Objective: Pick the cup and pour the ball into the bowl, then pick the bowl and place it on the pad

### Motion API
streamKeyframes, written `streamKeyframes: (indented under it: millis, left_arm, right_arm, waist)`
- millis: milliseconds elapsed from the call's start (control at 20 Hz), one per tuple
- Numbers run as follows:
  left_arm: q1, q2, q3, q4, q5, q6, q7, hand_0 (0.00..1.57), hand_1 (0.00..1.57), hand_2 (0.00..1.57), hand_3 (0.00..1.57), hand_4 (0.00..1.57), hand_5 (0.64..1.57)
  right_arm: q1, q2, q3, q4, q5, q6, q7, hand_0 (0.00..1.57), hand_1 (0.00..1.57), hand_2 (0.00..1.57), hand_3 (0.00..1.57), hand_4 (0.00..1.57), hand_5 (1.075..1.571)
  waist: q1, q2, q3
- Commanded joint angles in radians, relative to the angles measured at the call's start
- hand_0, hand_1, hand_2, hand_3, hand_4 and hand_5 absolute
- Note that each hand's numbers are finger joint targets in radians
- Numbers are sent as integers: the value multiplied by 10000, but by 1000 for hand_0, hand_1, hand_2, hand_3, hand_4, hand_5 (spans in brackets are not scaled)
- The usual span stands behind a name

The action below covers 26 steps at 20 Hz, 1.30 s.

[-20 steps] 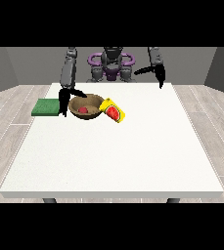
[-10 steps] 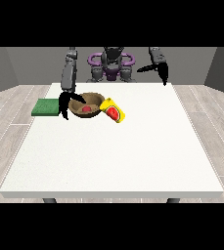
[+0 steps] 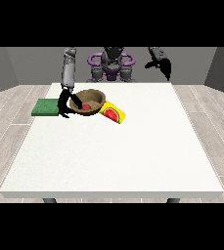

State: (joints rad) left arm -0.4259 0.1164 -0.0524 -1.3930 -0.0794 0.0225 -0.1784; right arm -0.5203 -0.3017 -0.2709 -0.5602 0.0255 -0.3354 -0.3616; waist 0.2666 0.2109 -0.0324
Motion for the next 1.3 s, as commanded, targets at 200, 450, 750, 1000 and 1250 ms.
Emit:
streamKeyframes:
  millis: [200,450,750,1000,1250]
  left_arm:
    - [1104,483,1055,1841,641,-472,-637,0,0,0,0,978,1422]
    - [1119,550,1493,2524,706,-244,-384,0,0,0,0,1005,1404]
    - [1888,951,1618,1786,927,-849,-615,0,0,0,0,1003,1418]
    - [1666,885,2156,2809,901,-478,-1864,0,0,0,0,1096,1448]
    - [920,2434,3238,2175,2101,-1883,-1259,0,0,0,0,1311,1525]
  right_arm:
    - [-723,286,1337,-46,1138,-839,4396,1571,1571,1571,973,823,1561]
    - [-1809,-384,1737,-647,1336,285,6320,1571,1571,1571,891,807,1567]
    - [-671,-1433,780,-990,522,1326,5528,1571,1571,1571,677,788,1570]
    - [-403,-1162,952,-1779,586,1523,5479,1571,1571,1571,677,788,1570]
    - [-259,-2459,152,-1205,329,1913,4435,1571,1571,1571,0,911,1571]
  waist:
    - [-1110,-2211,296]
    - [-2125,-2856,311]
    - [-1964,-2532,325]
    - [-2499,-1883,322]
    - [-1810,-1231,326]
